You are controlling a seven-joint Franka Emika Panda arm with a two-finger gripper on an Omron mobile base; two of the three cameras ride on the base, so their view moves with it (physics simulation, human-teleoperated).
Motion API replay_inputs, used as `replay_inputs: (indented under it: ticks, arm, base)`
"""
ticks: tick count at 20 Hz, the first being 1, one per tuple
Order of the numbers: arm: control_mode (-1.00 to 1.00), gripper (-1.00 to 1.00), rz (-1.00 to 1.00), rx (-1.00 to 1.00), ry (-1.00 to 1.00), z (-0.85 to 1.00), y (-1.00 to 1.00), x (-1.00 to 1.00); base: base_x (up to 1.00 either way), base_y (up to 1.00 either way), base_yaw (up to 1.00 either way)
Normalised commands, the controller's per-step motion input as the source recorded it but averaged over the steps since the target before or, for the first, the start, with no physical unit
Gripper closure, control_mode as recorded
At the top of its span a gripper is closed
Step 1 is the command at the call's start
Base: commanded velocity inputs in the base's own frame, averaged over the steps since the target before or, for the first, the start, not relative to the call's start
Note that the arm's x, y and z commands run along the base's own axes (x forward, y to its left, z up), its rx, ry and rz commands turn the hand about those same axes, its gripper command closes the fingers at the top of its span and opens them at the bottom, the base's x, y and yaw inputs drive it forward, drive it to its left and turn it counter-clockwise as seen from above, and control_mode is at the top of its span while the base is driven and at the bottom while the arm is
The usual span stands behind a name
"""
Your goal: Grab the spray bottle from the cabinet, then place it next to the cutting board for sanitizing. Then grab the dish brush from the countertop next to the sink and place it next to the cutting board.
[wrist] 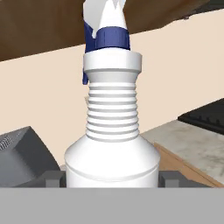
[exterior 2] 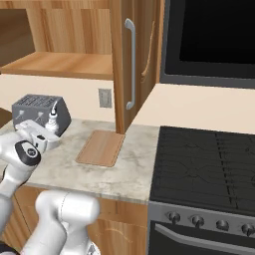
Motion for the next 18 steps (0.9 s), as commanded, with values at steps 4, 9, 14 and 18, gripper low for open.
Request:
replay_inputs:
  ticks: [4,9,14,18]
  arm:
    - [-1.00,1.00,0.05,0.00,0.02,-0.79,-0.24,0.31]
    - [-1.00,1.00,0.04,0.00,0.01,-0.59,-0.26,-0.07]
    - [-1.00,1.00,0.03,0.00,0.01,-0.64,-0.02,-0.55]
    - [-1.00,1.00,0.00,0.00,0.11,-0.81,-0.02,-0.20]
  base:
    - [0.00,0.00,0.00]
    - [0.00,0.00,0.00]
    - [0.00,0.00,0.00]
    - [0.00,0.00,0.00]
